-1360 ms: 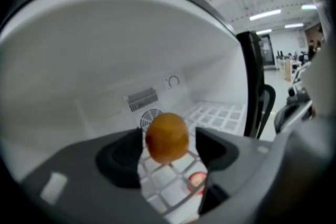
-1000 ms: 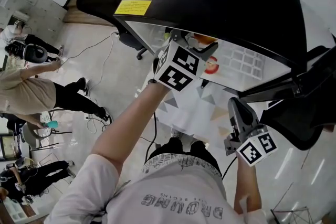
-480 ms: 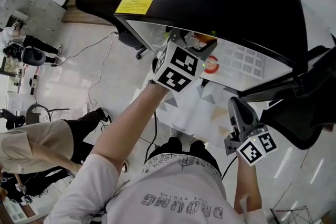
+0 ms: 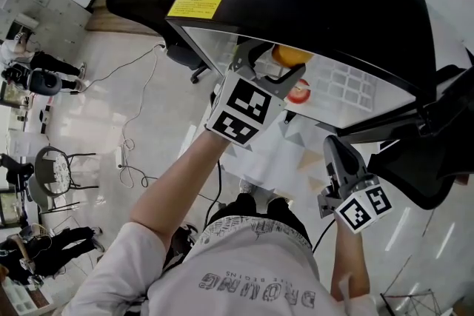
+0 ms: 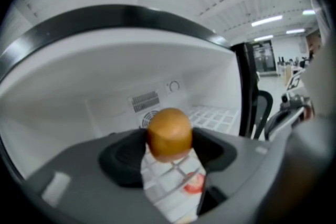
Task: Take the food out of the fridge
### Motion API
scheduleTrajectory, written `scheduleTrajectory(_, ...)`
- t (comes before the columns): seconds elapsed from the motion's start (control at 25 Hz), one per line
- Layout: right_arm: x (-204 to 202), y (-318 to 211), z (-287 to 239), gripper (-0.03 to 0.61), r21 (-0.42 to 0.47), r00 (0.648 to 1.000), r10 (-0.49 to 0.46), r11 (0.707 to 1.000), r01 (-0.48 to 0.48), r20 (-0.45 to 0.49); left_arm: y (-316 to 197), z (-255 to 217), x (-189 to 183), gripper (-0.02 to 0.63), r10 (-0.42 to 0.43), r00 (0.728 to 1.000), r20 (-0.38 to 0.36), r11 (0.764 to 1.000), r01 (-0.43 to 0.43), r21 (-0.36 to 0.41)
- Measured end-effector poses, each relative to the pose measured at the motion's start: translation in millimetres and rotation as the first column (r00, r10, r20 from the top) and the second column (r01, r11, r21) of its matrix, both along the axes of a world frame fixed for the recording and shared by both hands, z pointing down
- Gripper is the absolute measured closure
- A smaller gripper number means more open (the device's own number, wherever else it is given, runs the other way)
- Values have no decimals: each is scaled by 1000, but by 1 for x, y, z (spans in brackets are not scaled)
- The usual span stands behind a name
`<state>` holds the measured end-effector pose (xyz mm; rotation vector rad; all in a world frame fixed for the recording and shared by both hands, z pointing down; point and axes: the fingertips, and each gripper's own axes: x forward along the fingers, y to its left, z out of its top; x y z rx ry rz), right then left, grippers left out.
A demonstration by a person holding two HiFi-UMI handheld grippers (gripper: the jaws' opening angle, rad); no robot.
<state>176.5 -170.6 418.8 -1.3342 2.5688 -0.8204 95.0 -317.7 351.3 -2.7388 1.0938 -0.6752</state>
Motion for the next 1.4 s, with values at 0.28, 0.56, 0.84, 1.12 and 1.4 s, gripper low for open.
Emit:
scheduleTrajectory(0.28, -7, 0, -4, 591, 6, 1000, 9, 1000, -9, -10, 13, -7, -13, 327, 13, 999, -31, 1000, -12, 7)
scheduleTrajectory(0.56, -21, 0, -10, 591, 16, 1000, 17, 1000, -16, -21, 27, -15, -31, 327, 28, 997, -65, 1000, -27, 15)
scheduleTrajectory(0.84, -35, 0, -17, 591, 24, 999, 33, 999, -32, -37, 46, -25, -45, 327, 67, 991, -117, 998, -64, 26)
scheduleTrajectory(1.12, -47, 2, -21, 591, 31, 997, 50, 998, -48, -51, 63, -27, -61, 328, 92, 982, -162, 996, -88, 31)
scheduleTrajectory(1.4, -60, 10, -25, 591, 42, 996, 68, 997, -65, -62, 81, -28, -81, 328, 112, 970, -214, 993, -104, 48)
